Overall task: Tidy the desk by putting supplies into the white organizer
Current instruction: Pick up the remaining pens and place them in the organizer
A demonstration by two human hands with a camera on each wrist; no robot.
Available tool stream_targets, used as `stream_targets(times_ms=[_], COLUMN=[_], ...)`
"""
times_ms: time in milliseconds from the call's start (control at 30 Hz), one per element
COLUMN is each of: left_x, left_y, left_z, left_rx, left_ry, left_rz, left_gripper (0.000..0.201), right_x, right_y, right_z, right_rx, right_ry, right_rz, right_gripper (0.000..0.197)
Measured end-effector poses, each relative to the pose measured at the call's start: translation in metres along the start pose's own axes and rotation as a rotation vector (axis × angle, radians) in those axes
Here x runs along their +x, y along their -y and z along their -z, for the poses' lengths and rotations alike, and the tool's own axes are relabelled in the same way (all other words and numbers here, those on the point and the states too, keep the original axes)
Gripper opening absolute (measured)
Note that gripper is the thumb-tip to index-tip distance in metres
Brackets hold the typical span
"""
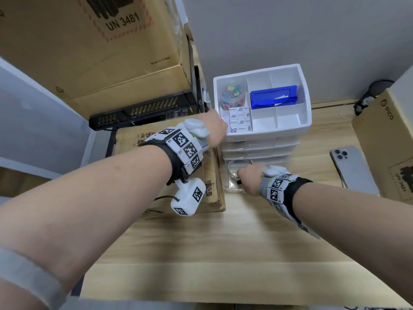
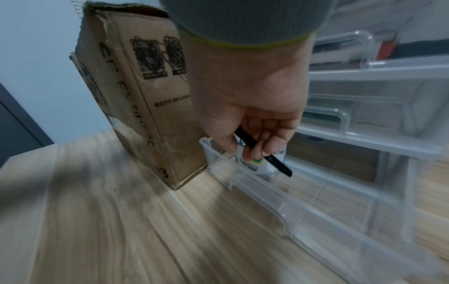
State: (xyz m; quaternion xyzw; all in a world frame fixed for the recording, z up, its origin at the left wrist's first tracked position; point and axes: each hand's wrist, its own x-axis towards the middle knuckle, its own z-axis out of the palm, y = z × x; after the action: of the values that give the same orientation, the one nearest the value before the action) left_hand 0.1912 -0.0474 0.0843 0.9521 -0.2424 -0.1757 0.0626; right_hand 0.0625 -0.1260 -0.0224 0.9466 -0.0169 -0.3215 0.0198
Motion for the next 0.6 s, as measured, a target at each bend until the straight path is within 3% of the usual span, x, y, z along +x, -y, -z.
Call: stream_targets(times_ms=[100,267,600], left_x=[-0.002,-0.009,-0.022], left_y=[-0.002,-0.006,-0.015], left_z=[0.002,0.005,0.013], left_rx=[0.005,0.013,0.287], left_ry=[0.005,-0.008,0.016], left_rz=[0.008,0.015,-0.051], left_gripper=[0.034,0.034,0.029], right_x=[-0.003,-0.010,-0.008], right_y=[-0.002,-0.015,-0.030], right_z=[-0.006,-0.029,-0.052], right_rx=[0.082,0.090,0.124], right_ry=[-0.101,-0.228,-0.195], right_rz=[-0.018,-0.017,-0.007], right_gripper=[0.027,0.051,0.041])
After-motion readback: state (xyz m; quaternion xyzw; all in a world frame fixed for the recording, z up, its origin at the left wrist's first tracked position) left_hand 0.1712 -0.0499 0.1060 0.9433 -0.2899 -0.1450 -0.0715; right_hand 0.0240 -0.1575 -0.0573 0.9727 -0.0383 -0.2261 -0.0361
